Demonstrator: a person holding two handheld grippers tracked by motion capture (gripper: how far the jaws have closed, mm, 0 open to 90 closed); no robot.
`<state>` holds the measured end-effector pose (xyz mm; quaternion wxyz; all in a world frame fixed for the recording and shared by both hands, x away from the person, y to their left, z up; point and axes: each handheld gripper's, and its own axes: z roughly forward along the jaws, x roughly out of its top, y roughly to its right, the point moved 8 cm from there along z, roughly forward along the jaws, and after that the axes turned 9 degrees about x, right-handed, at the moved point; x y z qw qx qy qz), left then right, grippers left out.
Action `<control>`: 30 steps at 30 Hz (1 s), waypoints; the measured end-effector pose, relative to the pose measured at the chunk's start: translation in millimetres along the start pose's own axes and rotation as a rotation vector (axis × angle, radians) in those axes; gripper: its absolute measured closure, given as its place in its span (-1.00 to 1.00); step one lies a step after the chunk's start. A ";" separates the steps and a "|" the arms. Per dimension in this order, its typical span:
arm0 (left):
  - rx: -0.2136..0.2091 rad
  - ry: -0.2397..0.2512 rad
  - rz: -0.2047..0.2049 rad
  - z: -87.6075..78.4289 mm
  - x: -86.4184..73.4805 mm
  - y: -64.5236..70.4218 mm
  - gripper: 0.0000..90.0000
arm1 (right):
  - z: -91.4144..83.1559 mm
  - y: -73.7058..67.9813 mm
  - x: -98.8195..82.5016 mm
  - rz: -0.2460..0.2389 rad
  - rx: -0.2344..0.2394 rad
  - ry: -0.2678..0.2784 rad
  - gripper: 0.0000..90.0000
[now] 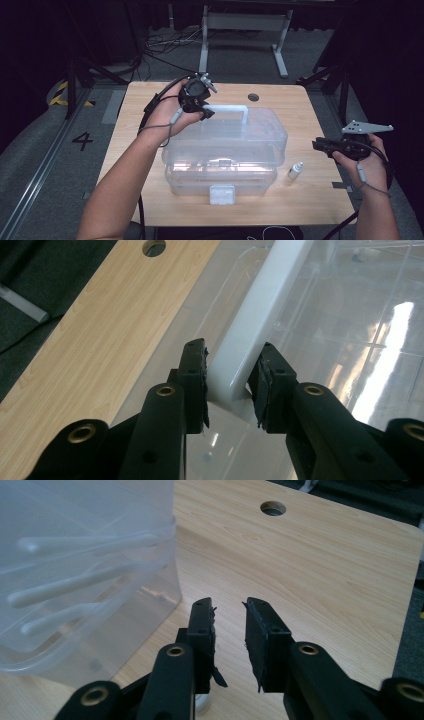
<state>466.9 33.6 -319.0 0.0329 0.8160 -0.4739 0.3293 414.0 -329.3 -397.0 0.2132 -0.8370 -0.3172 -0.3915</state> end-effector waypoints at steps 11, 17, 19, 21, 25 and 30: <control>-0.027 -0.021 -0.030 3.2 6.7 -12.0 0.54 | 6.1 -39.0 6.2 -0.159 0.140 0.000 1.00; -0.037 -0.030 -0.050 6.2 10.6 -19.2 0.53 | 14.5 -64.1 6.9 -0.207 0.253 -0.007 1.00; -0.040 -0.039 -0.058 7.1 11.8 -21.6 0.53 | 19.5 -72.1 7.3 -0.219 0.290 0.001 1.00; -0.038 -0.048 -0.060 7.8 12.9 -23.4 0.52 | 23.6 -78.2 8.4 -0.227 0.317 0.016 1.00; -0.040 -0.050 -0.064 8.3 13.5 -24.1 0.52 | 29.5 -89.9 13.9 -0.218 0.394 0.074 1.00; -0.032 -0.051 -0.060 7.5 12.9 -23.0 0.52 | 34.2 -93.6 19.5 -0.203 0.417 0.126 1.00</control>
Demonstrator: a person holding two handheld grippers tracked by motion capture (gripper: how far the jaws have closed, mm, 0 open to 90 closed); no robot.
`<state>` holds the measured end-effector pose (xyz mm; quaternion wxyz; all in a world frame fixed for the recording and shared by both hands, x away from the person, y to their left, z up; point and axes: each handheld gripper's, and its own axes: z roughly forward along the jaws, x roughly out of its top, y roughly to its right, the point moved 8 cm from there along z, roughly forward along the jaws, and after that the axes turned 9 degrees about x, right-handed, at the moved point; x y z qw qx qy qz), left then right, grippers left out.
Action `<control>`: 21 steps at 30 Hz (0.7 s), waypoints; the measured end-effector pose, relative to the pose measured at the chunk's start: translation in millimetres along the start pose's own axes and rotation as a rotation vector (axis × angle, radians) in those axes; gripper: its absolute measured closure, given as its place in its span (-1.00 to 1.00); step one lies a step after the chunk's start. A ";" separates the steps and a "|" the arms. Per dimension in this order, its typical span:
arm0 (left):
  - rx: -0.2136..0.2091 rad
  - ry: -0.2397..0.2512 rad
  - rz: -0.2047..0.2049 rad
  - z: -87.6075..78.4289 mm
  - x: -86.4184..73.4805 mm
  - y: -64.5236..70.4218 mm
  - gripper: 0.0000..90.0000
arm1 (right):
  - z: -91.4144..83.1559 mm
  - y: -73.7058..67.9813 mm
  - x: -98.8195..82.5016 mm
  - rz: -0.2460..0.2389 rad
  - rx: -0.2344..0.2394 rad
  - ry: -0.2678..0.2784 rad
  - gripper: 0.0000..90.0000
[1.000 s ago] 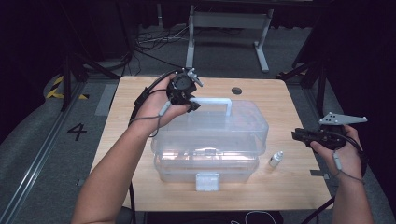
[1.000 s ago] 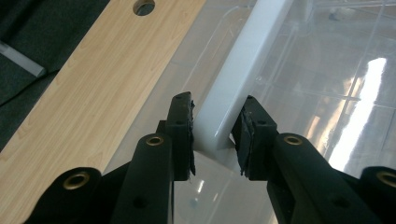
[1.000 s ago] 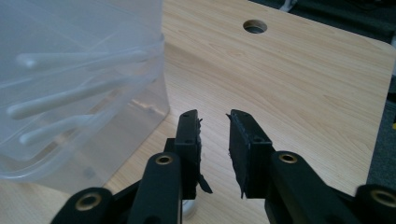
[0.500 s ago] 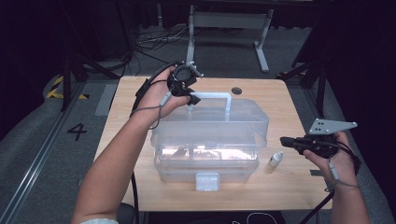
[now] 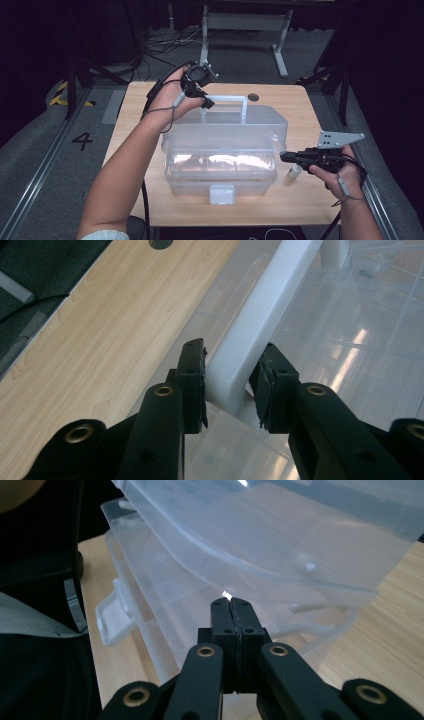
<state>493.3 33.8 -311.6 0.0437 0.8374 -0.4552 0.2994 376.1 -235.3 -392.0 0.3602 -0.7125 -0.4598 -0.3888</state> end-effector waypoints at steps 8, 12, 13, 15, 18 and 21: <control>-0.013 0.081 -0.035 -6.3 5.9 3.2 0.26 | 2.2 0.3 0.5 -0.002 0.002 -0.003 1.00; 0.027 0.128 -0.026 -14.4 8.8 5.2 0.03 | 2.0 0.4 1.1 -0.005 -0.001 -0.009 1.00; 0.034 0.145 -0.030 -17.5 9.0 5.6 0.00 | 1.9 0.5 1.4 -0.006 -0.003 -0.010 1.00; 0.053 0.169 -0.033 -25.4 6.9 5.6 -0.06 | 1.8 0.7 2.4 -0.009 -0.004 -0.012 1.00; 0.058 0.182 -0.041 -32.5 4.1 5.4 -0.07 | 1.4 1.3 3.7 -0.013 -0.008 -0.012 1.00; 0.082 0.220 -0.062 -47.4 -1.0 3.2 -0.06 | 1.1 2.7 6.6 -0.015 -0.012 -0.007 1.00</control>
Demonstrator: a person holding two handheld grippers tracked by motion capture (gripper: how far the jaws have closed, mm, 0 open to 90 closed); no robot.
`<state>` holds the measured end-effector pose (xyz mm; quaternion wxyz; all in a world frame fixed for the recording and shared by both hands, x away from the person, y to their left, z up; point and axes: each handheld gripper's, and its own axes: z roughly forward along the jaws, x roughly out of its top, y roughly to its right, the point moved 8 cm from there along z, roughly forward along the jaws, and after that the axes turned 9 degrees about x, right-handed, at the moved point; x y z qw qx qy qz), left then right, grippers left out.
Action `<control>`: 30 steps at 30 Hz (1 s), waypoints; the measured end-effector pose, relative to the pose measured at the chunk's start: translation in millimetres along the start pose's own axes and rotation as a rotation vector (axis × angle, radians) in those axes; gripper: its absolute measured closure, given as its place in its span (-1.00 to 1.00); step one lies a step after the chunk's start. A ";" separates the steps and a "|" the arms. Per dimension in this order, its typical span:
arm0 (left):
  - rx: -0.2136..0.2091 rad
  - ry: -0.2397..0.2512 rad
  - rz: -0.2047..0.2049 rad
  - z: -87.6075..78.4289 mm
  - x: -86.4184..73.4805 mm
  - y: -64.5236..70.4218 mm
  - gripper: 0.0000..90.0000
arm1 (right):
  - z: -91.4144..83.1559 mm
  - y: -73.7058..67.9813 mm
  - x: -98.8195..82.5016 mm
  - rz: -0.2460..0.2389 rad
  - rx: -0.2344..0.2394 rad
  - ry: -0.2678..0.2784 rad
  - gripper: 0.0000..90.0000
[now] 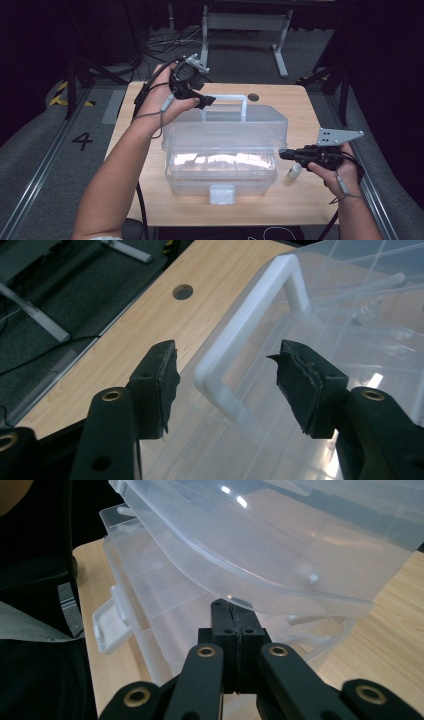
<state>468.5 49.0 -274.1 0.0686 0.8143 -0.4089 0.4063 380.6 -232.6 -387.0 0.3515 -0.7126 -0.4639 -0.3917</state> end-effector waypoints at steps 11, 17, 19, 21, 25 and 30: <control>-0.018 0.079 -0.055 -36.8 -14.5 0.7 0.10 | 4.0 6.0 10.8 0.002 -0.007 0.020 1.00; -0.040 0.086 -0.051 -49.2 -23.2 10.5 0.22 | 5.3 10.5 17.7 0.007 -0.025 0.047 1.00; -0.045 0.099 -0.059 -54.1 -26.2 14.1 0.27 | 4.9 11.9 20.0 0.006 -0.033 0.056 1.00; -0.049 0.117 -0.069 -58.2 -28.8 17.1 0.34 | 4.8 13.4 22.0 0.006 -0.039 0.066 1.00; -0.068 0.139 -0.076 -67.5 -35.8 24.5 0.56 | 4.5 15.9 25.5 0.008 -0.052 0.086 1.00; -0.098 0.158 -0.088 -75.6 -43.0 32.6 0.91 | 4.3 18.2 28.3 0.006 -0.064 0.104 1.00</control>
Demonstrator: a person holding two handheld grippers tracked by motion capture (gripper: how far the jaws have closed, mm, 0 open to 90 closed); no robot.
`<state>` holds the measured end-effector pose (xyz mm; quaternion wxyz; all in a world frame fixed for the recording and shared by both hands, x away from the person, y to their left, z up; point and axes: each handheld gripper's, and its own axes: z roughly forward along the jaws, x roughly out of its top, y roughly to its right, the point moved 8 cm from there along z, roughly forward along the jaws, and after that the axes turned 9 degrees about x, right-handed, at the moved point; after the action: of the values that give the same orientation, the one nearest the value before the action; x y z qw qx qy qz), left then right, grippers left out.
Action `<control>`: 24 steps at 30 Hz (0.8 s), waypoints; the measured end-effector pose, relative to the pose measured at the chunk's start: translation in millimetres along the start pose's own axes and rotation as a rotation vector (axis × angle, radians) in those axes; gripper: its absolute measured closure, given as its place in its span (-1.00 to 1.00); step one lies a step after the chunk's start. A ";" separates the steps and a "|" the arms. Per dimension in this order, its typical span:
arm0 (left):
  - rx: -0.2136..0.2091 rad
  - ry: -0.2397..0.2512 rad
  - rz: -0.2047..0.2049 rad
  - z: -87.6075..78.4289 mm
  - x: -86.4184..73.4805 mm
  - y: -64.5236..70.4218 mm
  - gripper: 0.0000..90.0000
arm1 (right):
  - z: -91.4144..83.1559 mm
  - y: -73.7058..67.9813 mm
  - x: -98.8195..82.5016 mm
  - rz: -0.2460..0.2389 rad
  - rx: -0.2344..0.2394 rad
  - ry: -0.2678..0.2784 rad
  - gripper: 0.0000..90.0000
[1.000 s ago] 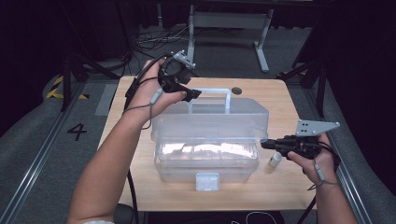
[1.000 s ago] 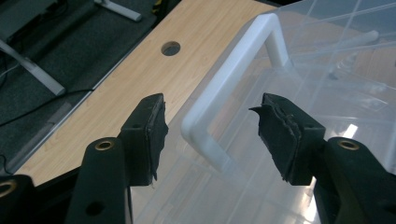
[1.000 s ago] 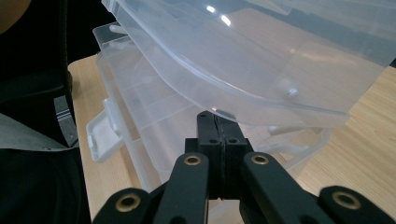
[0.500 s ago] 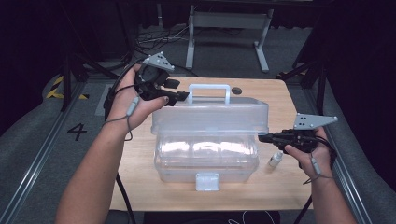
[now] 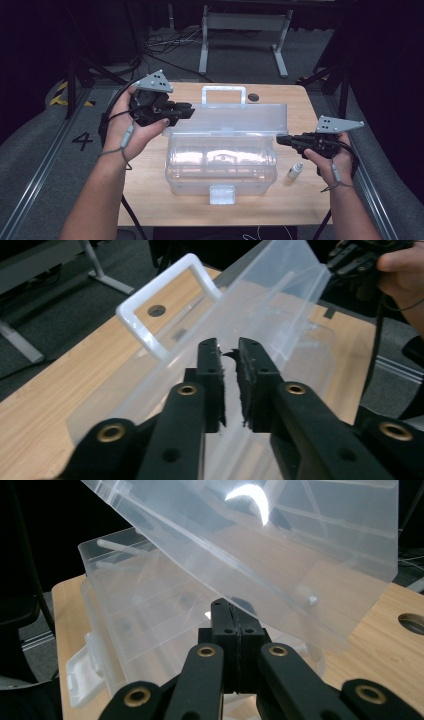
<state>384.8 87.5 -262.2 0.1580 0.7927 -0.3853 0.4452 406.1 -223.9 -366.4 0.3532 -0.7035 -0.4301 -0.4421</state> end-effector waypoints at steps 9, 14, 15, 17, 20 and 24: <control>-0.040 -0.004 -0.029 -1.4 -39.3 13.3 0.99 | 0.5 2.9 3.9 0.005 -0.032 0.036 1.00; -0.051 -0.011 -0.052 3.7 -55.3 12.3 0.99 | 1.5 4.1 6.1 -0.003 -0.056 0.054 1.00; -0.049 -0.009 -0.061 5.7 -58.3 12.5 0.99 | 1.6 4.6 6.4 -0.004 -0.058 0.057 1.00; -0.031 -0.014 -0.068 10.6 -65.3 10.0 0.99 | 1.8 4.8 6.9 -0.002 -0.061 0.061 1.00; -0.006 -0.014 -0.085 16.7 -72.5 5.9 0.99 | 2.0 5.1 7.4 -0.001 -0.069 0.070 1.00; 0.003 -0.014 -0.103 21.8 -80.7 3.7 0.99 | 2.1 5.5 7.8 0.000 -0.072 0.075 1.00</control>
<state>370.0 110.1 -341.4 0.1767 0.8149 -0.3443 0.4315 413.7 -221.8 -360.6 0.3437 -0.6987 -0.4002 -0.4832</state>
